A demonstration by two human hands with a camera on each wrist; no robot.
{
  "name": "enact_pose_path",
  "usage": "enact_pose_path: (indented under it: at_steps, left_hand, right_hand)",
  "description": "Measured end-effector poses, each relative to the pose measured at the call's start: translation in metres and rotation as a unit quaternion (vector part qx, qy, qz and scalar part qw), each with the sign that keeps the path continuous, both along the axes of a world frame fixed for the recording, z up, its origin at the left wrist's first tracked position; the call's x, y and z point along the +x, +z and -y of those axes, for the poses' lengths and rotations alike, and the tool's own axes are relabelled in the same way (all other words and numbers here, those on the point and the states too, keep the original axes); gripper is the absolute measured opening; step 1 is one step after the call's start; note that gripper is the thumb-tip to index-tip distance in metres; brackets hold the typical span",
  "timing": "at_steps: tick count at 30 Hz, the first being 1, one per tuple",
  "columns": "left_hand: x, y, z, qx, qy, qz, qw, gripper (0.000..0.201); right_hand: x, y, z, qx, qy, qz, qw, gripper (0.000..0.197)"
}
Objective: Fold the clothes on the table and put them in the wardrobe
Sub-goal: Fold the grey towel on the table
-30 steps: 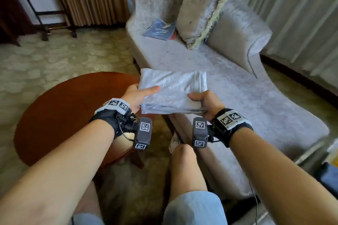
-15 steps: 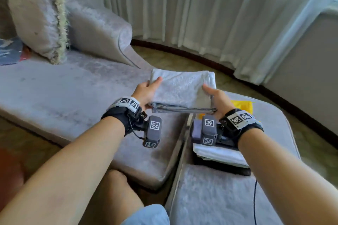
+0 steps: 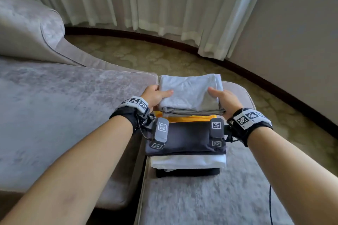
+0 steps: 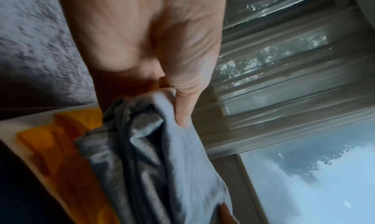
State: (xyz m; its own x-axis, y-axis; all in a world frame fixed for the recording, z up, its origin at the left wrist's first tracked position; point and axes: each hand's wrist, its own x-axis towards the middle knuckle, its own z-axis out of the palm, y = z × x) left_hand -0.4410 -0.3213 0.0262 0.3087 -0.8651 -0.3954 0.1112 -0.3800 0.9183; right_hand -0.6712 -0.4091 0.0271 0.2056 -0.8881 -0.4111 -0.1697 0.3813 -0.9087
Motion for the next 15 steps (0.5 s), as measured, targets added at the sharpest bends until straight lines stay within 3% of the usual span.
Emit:
enact_pose_path:
  at_steps: [5, 7, 9, 13, 15]
  left_hand:
    - [0.019, -0.042, 0.01, 0.066, 0.008, 0.037, 0.997, 0.031]
    - [0.024, -0.062, 0.011, 0.096, 0.009, 0.068, 0.993, 0.039]
    - [0.023, -0.074, 0.013, 0.11, 0.016, 0.105, 0.988, 0.033]
    - [0.013, -0.068, 0.017, 0.139, 0.016, 0.168, 0.976, 0.028]
    - [0.012, -0.062, 0.015, 0.17, 0.016, 0.202, 0.965, 0.041]
  right_hand:
    - [0.007, -0.036, 0.009, 0.018, 0.03, -0.107, 0.994, 0.018]
    - [0.006, -0.05, 0.014, 0.015, 0.047, -0.147, 0.988, 0.022]
    - [0.007, -0.056, 0.018, 0.015, 0.048, -0.148, 0.988, 0.027]
    - [0.011, -0.065, 0.025, -0.027, 0.035, -0.211, 0.976, 0.031]
    - [0.016, -0.067, 0.024, -0.045, 0.036, -0.26, 0.964, 0.04]
